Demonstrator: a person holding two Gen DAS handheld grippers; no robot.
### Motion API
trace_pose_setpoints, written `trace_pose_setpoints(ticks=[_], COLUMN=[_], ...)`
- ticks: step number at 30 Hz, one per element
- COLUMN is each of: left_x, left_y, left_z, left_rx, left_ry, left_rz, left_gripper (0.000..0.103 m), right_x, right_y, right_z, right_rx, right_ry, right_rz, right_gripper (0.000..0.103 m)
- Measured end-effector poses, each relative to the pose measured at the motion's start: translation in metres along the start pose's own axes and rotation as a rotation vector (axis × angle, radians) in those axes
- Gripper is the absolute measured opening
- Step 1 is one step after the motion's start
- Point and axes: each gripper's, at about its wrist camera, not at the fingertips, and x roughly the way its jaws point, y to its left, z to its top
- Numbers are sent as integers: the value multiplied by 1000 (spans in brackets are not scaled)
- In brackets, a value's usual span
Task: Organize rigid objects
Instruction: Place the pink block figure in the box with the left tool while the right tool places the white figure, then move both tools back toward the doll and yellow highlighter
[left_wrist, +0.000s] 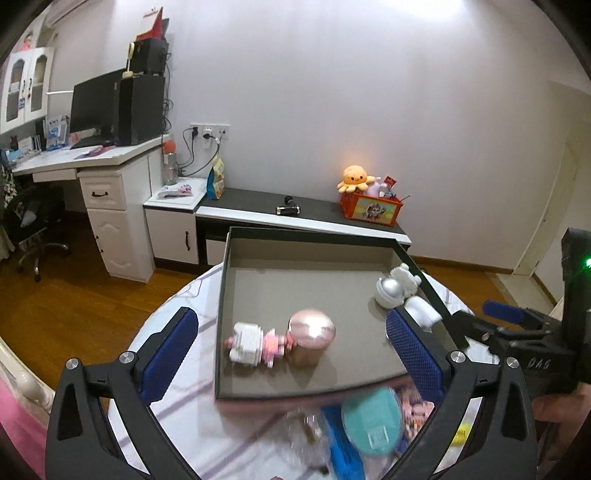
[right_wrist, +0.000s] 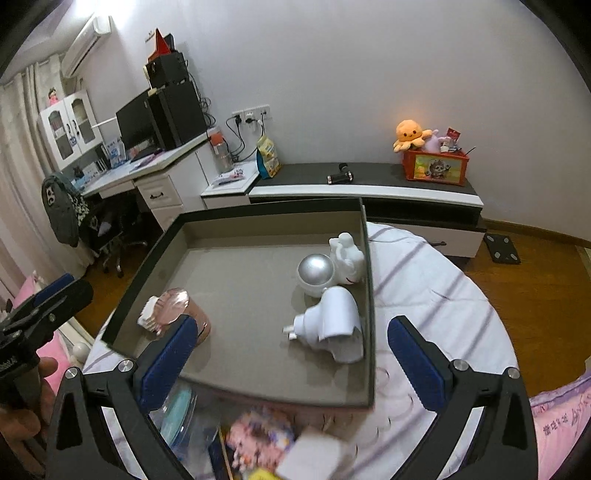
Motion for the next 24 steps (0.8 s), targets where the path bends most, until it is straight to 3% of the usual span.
trace_pose_setpoints(ticks=[15,24], left_x=[-70,-97], left_y=[-8,-16], left_z=[-45,-88], left_rx=[-21,-42], left_ry=[-10,30], left_rz=[10,9], left_gripper=[103,103], right_x=[-71,-99], right_y=[13,11], right_z=[-41,-88], right_rx=[6,8], right_ry=[-69,-54], right_rz=[1,-8], right_gripper=[103,103])
